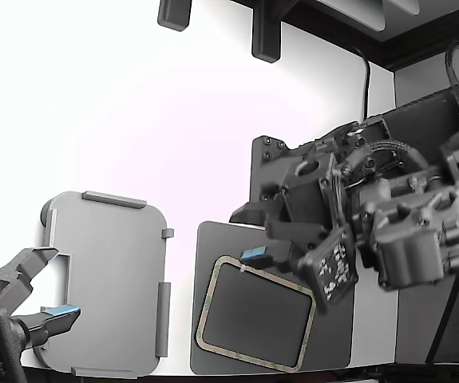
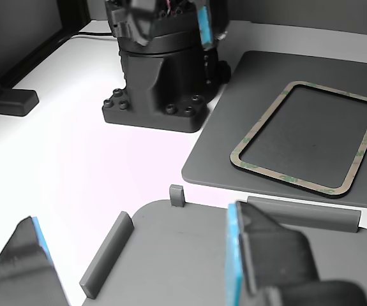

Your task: Move top rectangular frame to the holder.

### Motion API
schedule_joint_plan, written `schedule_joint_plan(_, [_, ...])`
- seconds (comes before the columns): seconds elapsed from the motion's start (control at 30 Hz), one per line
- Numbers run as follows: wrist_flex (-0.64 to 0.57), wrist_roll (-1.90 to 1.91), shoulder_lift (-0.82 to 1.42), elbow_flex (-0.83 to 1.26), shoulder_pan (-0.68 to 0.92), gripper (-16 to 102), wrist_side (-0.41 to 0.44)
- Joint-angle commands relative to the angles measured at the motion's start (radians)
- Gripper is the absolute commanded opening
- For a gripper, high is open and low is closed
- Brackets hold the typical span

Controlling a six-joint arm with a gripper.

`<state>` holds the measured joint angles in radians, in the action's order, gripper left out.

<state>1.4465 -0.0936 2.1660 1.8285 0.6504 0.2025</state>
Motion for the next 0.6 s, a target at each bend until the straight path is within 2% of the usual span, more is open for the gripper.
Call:
schedule_joint_plan(0.0, [0.086,-0.008,-0.184,-0.160,0.100,100,0.018])
schedule_joint_plan(0.13, [0.087,-0.008,-0.293,-0.192,0.179,100,0.026])
schedule_joint_plan(0.2, [0.086,0.006,-0.333,-0.193,0.222,93,0.055])
schedule_joint_plan(0.27, [0.086,0.002,-0.373,-0.199,0.249,92,0.057])
schedule_joint_plan(0.37, [0.087,-0.035,-0.448,-0.229,0.265,100,-0.002])
schedule_joint_plan(0.47, [0.066,-0.114,-0.525,-0.262,0.276,100,-0.095])
schedule_joint_plan(0.57, [0.060,-0.124,-0.557,-0.258,0.310,100,-0.098])
